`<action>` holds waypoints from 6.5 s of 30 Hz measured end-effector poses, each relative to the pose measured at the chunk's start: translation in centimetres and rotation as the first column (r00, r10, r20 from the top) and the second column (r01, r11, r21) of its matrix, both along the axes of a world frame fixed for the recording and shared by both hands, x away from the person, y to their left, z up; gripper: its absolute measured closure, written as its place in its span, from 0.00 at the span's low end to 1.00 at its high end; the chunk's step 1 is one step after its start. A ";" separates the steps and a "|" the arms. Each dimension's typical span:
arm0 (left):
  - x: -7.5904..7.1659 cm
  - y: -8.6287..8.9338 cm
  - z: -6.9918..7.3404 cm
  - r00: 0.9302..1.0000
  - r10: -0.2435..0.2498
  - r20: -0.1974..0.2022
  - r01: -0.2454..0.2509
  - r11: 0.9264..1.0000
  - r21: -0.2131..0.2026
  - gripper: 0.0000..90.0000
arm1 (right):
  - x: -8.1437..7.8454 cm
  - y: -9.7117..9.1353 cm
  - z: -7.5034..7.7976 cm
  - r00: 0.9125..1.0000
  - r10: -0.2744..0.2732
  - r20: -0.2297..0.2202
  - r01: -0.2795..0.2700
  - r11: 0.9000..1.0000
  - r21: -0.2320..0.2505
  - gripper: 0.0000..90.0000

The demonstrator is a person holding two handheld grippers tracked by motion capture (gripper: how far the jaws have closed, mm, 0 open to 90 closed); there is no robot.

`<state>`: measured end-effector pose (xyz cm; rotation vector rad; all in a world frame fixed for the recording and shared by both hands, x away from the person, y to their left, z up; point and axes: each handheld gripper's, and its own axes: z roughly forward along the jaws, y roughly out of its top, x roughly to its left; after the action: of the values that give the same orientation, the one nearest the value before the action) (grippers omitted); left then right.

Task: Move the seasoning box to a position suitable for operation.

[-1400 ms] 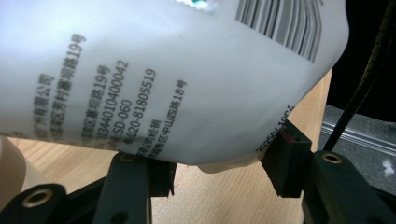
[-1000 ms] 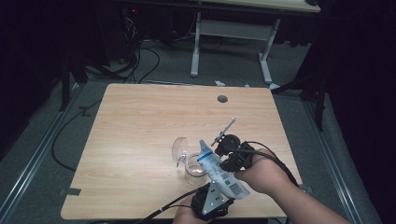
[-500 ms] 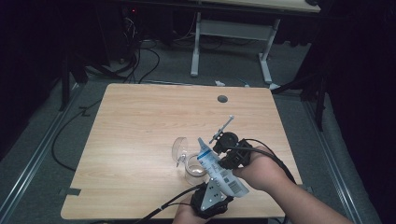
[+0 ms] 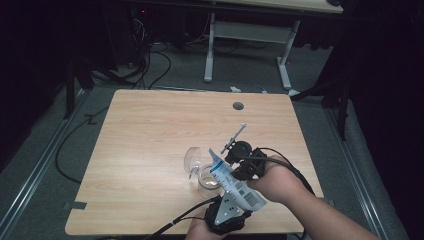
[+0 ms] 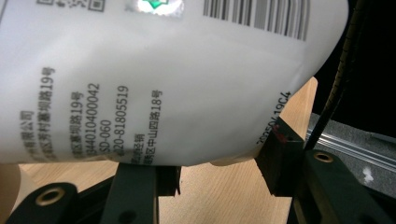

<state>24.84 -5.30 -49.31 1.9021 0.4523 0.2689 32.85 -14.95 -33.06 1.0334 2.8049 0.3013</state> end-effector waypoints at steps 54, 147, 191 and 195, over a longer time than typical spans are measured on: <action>0.2 0.2 0.9 1.000 0.016 0.019 -0.016 1.000 -0.011 0.64 | 0.6 0.8 0.2 0.999 0.034 0.025 -0.034 0.999 0.003 1.00; 0.4 0.2 1.7 1.000 0.016 0.026 -0.014 0.998 -0.055 0.65 | 0.8 1.2 1.0 0.997 0.059 0.043 -0.059 0.998 0.003 1.00; 0.4 0.3 1.9 1.000 0.016 0.024 -0.014 0.998 -0.065 0.65 | 0.8 1.6 1.0 0.997 0.068 0.049 -0.068 0.998 -0.008 1.00; 0.5 0.3 2.0 1.000 0.018 0.025 -0.016 0.998 -0.066 0.65 | 0.8 1.7 1.0 0.996 0.070 0.051 -0.069 0.998 -0.010 1.00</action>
<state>25.29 -4.95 -47.34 1.8289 0.4545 0.2859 33.69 -13.29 -32.10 0.9144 2.7978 0.3194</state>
